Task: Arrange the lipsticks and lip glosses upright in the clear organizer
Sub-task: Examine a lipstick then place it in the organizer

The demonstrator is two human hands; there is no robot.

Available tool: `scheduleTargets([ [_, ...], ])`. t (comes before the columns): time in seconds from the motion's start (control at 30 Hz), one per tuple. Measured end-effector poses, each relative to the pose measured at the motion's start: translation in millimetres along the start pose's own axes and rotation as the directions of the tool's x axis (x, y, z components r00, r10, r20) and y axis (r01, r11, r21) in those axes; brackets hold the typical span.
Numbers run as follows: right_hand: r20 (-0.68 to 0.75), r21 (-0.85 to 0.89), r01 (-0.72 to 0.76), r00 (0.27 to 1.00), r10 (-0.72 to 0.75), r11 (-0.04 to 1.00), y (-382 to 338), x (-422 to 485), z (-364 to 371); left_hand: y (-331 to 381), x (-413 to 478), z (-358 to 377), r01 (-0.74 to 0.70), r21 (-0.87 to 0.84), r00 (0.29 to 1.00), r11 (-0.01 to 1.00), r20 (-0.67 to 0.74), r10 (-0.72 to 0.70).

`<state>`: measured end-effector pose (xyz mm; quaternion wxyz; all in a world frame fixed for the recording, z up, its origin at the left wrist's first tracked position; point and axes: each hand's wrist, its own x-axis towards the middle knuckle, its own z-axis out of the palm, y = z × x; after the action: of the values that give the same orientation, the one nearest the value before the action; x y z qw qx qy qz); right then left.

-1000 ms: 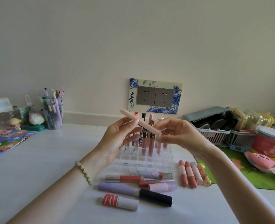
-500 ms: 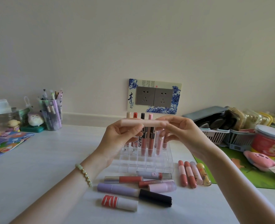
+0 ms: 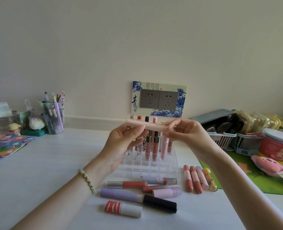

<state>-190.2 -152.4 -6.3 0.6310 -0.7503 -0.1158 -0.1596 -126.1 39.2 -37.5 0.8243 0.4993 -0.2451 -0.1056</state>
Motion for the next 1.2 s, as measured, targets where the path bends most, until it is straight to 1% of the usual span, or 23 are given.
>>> scheduleTargets([
  [0.13, -0.057, 0.064, 0.025, 0.998, -0.022, 0.998, 0.4, 0.4, 1.2, -0.3, -0.3, 0.3, 0.019, -0.097, 1.000, 0.995, 0.023, -0.017],
  [0.2, -0.084, 0.134, -0.005, 0.996, 0.016, 0.991, 0.2, 1.0, 1.5, -1.0, 0.0, 0.5, 0.016, -0.118, 0.999, 0.993, 0.037, -0.011],
  [0.27, -0.097, 0.228, -0.056, 0.992, 0.080, 0.972, -1.1, 1.2, 1.9, -1.8, -0.3, 0.8, 0.011, -0.101, 0.999, 0.995, 0.042, -0.007],
  [0.37, -0.103, 0.351, -0.095, 0.985, 0.139, 0.931, -0.8, 0.8, 1.7, -6.0, -1.6, 1.6, 0.024, -0.064, 0.999, 0.998, 0.037, -0.022],
  [0.43, -0.114, 0.375, -0.111, 0.980, 0.165, 0.920, 1.4, 1.1, 1.0, -10.7, -3.7, 3.8, 0.030, 0.030, 0.998, 0.999, 0.055, -0.032],
  [0.5, -0.142, 0.310, -0.100, 0.978, 0.150, 0.946, 3.3, 2.1, -1.0, -17.6, -5.4, 6.0, 0.010, 0.209, 0.995, 0.978, 0.096, -0.031],
  [0.6, -0.240, 0.132, -0.047, 0.968, 0.078, 0.990, 2.3, 2.9, -9.5, -31.3, -6.9, 6.5, -0.014, 0.493, 0.986, 0.870, 0.154, -0.071],
  [0.63, -0.286, 0.060, -0.022, 0.957, 0.039, 0.998, 1.8, 3.3, -13.9, -35.8, -7.5, 5.4, -0.032, 0.575, 0.981, 0.818, 0.175, -0.085],
  [0.7, -0.346, -0.088, 0.032, 0.936, -0.060, 0.996, 1.9, 4.6, -23.7, -44.3, -9.4, 3.5, -0.103, 0.728, 0.960, 0.678, 0.251, -0.125],
  [0.77, -0.364, -0.152, 0.076, 0.923, -0.128, 0.985, 5.0, 7.1, -30.3, -49.3, -12.5, 3.6, -0.179, 0.830, 0.929, 0.528, 0.319, -0.187],
  [0.8, -0.374, -0.158, 0.091, 0.916, -0.145, 0.983, 7.9, 8.5, -31.9, -50.5, -13.9, 3.7, -0.198, 0.854, 0.919, 0.481, 0.333, -0.212],
  [0.83, -0.384, -0.161, 0.098, 0.910, -0.154, 0.982, 11.7, 9.9, -32.9, -52.0, -14.6, 3.6, -0.207, 0.865, 0.913, 0.457, 0.339, -0.227],
  [1.03, -0.374, -0.186, 0.105, 0.912, -0.169, 0.977, 40.2, 14.1, -38.2, -63.3, -14.6, -3.3, -0.224, 0.887, 0.892, 0.403, 0.353, -0.281],
  [1.2, -0.339, -0.185, 0.078, 0.931, -0.138, 0.980, 55.7, 14.5, -42.2, -66.9, -16.2, -4.6, -0.269, 0.893, 0.880, 0.361, 0.380, -0.285],
])
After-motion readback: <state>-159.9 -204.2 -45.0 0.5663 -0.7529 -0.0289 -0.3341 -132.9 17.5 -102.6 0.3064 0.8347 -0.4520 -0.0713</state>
